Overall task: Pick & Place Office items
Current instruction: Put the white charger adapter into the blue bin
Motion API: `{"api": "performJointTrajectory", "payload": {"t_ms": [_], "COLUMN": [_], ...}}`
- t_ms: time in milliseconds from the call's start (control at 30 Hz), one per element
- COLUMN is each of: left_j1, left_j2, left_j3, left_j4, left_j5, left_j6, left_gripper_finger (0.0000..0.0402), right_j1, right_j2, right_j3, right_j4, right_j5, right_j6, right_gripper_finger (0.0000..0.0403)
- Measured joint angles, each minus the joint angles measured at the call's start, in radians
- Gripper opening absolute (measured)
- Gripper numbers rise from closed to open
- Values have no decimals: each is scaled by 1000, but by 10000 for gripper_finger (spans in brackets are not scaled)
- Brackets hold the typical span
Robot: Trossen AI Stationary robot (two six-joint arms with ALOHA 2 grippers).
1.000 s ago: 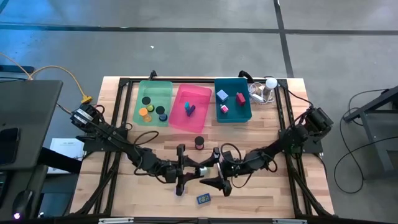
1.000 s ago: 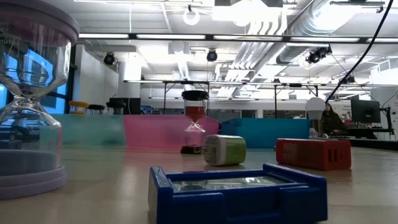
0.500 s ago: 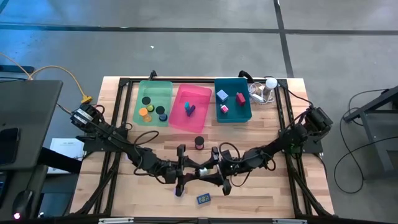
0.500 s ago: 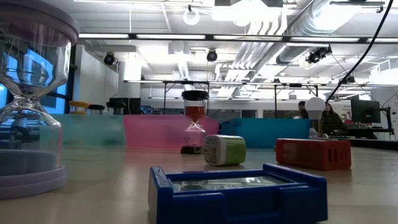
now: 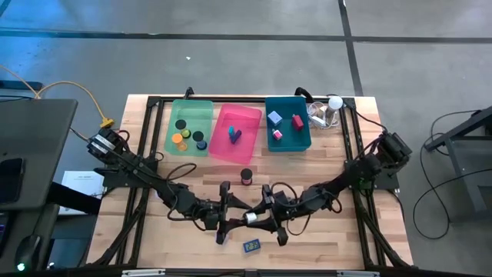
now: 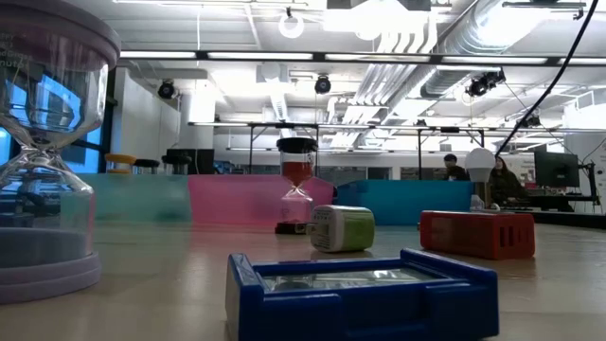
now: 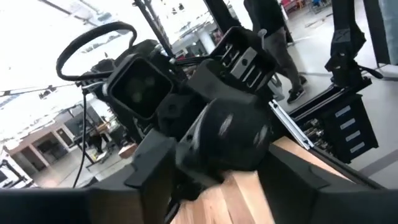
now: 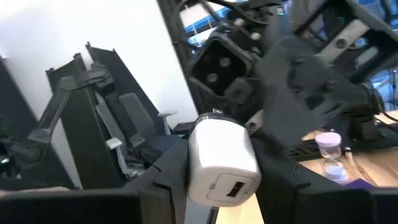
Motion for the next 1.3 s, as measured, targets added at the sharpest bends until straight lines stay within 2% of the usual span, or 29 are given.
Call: {"api": "performJointTrajectory", "payload": {"t_ms": [133, 300, 367, 533, 633, 733, 833, 933, 1100, 1300], "left_j1": [-37, -101, -122, -169, -195, -222, -242, -263, -293, -319], "left_j2": [-4, -36, -55, -78, -86, -87, -89, -88, -88, -88], "left_j3": [-1, -2, 1, -1, 0, 0, 0, 0, 0, 0], "left_j4": [2, -30, -58, -117, -117, -132, -160, -177, -202, -223], "left_j5": [-65, -227, -285, -447, -525, -585, -590, -590, -590, -589], "left_j6": [-35, -98, -110, -216, -233, -242, -246, -275, -324, -348], "left_gripper_finger": [240, 246, 247, 248, 248, 249, 249, 249, 249, 249], "right_j1": [23, 70, 90, 123, 110, 61, -36, -150, -363, -582], "right_j2": [-2, -25, -55, -180, -251, -329, -385, -417, -419, -373], "right_j3": [2, 1, -1, 0, 0, 0, 0, 0, 0, 0], "right_j4": [-32, -191, -321, -690, -927, -1162, -1389, -1541, -1621, -1579], "right_j5": [25, 182, 292, 650, 768, 771, 725, 678, 577, 459], "right_j6": [0, 4, 19, 156, 274, 409, 539, 612, 585, 466], "right_gripper_finger": [128, 128, 128, 127, 127, 127, 127, 127, 127, 127]}}
